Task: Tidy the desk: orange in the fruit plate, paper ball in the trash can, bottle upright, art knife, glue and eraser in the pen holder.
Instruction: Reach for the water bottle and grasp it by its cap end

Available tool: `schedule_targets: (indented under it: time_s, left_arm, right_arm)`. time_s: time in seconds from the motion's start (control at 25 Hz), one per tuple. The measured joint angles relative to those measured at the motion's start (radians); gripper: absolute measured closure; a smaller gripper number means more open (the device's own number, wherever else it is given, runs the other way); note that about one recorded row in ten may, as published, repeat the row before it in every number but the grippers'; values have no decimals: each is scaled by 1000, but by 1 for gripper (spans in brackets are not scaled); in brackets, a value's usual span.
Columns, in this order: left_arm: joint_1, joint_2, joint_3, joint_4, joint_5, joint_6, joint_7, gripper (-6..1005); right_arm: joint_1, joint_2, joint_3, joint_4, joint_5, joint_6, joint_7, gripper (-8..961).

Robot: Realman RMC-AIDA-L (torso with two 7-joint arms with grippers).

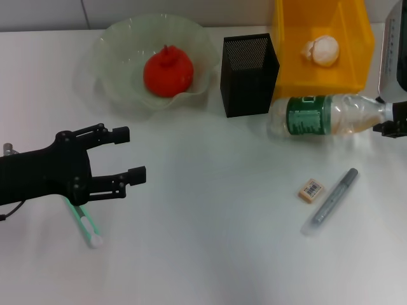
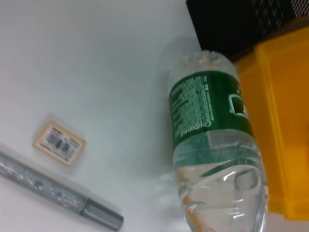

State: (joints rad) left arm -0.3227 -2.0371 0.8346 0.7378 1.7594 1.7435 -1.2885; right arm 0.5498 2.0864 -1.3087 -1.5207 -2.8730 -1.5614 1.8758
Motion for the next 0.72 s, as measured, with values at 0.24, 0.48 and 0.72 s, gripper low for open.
schedule_targets:
  time_s: [0.24,0.48,0.72]
  left_arm:
    - [-2,0,-2,0,0,-1,4,145]
    - [4,2,-2,0,3,0,5,145]
    - [9,2,-2,0,5,1,6,145]
  right_arm:
    - [-4,-1,0,-49,69,-32,27,510]
    - [2,-3,8,-58,102,-32,39,511]
    - [3,-4,15,-103,143,-42,52,511]
